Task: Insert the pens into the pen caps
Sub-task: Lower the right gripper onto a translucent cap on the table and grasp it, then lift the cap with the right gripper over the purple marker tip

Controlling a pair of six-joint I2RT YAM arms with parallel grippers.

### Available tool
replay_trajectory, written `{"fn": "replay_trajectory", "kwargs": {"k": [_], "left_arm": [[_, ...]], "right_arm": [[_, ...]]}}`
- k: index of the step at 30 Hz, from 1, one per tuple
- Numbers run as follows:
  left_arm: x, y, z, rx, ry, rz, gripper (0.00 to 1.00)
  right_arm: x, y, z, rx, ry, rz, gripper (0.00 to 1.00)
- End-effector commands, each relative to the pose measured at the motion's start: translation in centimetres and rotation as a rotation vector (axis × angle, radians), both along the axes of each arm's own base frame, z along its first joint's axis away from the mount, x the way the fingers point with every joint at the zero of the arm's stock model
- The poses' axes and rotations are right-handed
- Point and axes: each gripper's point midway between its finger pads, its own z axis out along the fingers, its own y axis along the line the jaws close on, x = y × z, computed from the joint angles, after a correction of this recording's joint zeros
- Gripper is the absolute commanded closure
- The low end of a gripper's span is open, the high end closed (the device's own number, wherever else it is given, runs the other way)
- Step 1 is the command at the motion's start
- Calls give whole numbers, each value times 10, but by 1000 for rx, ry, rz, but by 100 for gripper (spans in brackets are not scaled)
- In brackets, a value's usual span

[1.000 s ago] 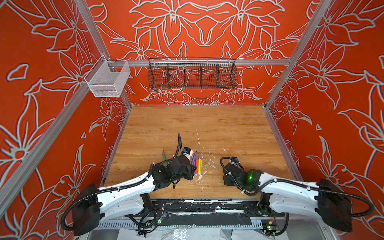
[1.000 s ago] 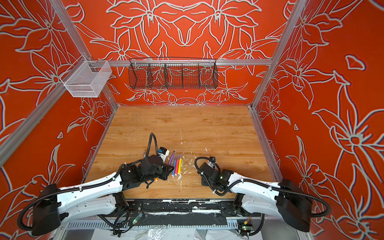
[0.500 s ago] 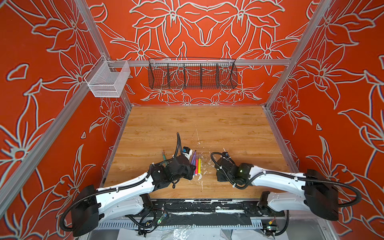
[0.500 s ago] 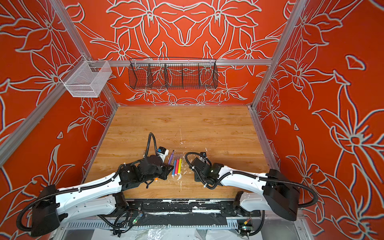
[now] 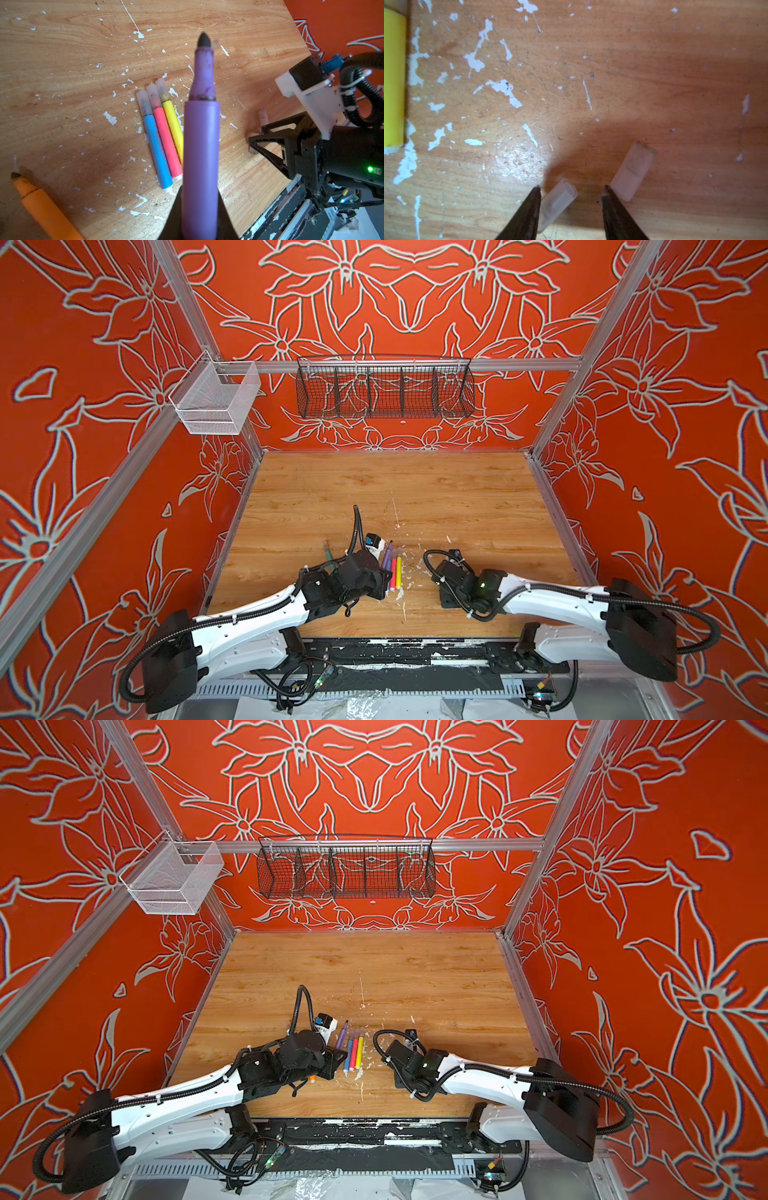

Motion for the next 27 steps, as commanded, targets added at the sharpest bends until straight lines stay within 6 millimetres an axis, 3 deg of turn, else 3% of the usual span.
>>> {"fn": "replay_trajectory", "kwargs": {"k": [1, 8, 11, 20, 23, 24, 27], "left_arm": [[3, -4, 15, -33, -18, 5, 100], [3, -5, 16, -39, -20, 1, 100], [2, -5, 16, -35, -18, 0, 100], [2, -5, 13, -36, -17, -5, 100], [0, -8, 14, -48, -16, -21, 100], [-1, -9, 25, -81, -37, -28, 100], [-3, -12, 29, -101, -40, -45, 100]], "right_arm": [[-10, -12, -8, -27, 29, -18, 53], [-11, -4, -17, -24, 65, -8, 66], [-10, -2, -19, -39, 73, -6, 79], [-11, 1, -17, 4, 70, -22, 93], [-2, 8, 2, 72, 4, -43, 95], [4, 11, 13, 106, -35, -51, 96], [24, 25, 59, 231, -168, -61, 96]]}}
